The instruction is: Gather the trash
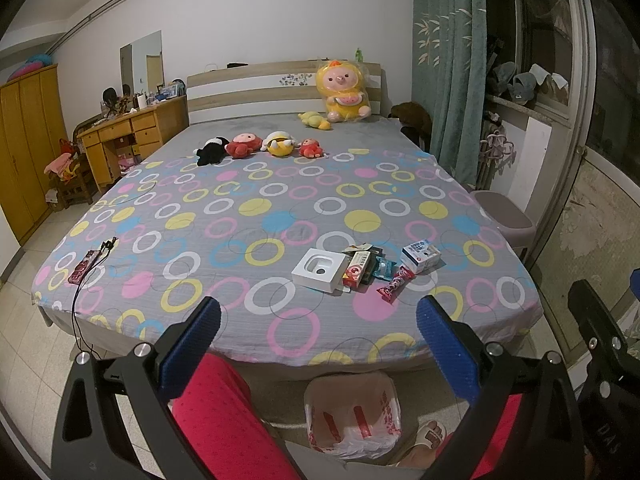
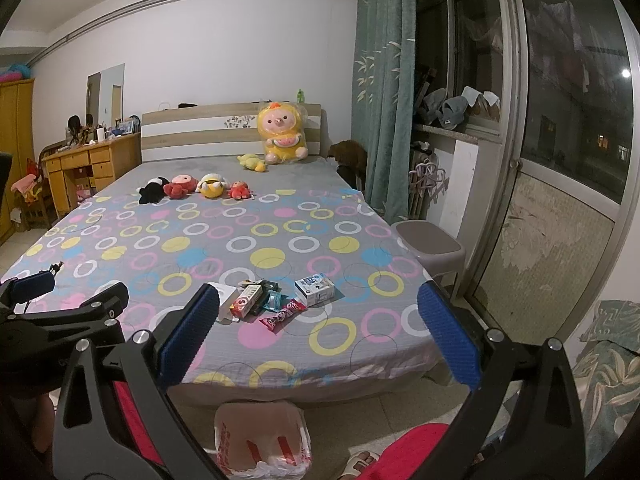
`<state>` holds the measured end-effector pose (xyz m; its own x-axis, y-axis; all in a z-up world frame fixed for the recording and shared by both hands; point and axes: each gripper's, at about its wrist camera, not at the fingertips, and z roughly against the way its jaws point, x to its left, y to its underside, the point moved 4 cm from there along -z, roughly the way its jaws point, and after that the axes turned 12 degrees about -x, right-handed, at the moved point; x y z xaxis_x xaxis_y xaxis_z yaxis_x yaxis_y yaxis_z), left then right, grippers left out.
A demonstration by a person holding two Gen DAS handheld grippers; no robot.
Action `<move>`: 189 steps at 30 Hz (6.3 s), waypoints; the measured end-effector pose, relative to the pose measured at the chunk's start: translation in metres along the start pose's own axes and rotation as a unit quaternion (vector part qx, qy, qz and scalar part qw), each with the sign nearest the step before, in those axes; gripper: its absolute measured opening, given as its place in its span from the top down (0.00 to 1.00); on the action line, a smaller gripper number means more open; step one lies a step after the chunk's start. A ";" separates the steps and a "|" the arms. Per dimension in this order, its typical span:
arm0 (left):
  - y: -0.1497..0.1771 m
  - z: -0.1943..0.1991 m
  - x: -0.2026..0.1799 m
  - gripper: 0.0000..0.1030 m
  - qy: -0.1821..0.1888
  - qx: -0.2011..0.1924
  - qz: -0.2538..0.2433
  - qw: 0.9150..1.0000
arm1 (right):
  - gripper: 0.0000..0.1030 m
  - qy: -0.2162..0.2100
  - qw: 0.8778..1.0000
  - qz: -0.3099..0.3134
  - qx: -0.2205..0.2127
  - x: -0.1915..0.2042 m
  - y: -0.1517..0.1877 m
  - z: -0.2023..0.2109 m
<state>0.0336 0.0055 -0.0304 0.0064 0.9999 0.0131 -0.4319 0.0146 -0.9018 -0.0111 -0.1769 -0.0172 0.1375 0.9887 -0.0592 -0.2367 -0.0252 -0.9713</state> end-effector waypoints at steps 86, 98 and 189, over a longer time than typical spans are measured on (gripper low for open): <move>0.037 -0.393 0.047 0.07 0.081 0.318 -0.146 0.933 | 0.06 -0.155 0.927 0.195 0.280 -0.003 0.039 -0.352; 0.070 -0.448 0.043 0.07 0.081 0.358 -0.161 0.916 | 0.06 -0.169 0.899 0.224 0.335 0.009 0.100 -0.418; 0.029 -0.310 0.045 0.78 0.095 0.287 -0.043 0.952 | 0.19 -0.143 0.947 0.118 0.263 0.036 0.074 -0.323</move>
<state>0.3007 0.0504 -0.1893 0.2046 0.9775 -0.0508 -0.8435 0.1497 -0.5158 0.2865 -0.1904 -0.1656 -0.2270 0.9663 -0.1214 -0.6851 -0.2470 -0.6853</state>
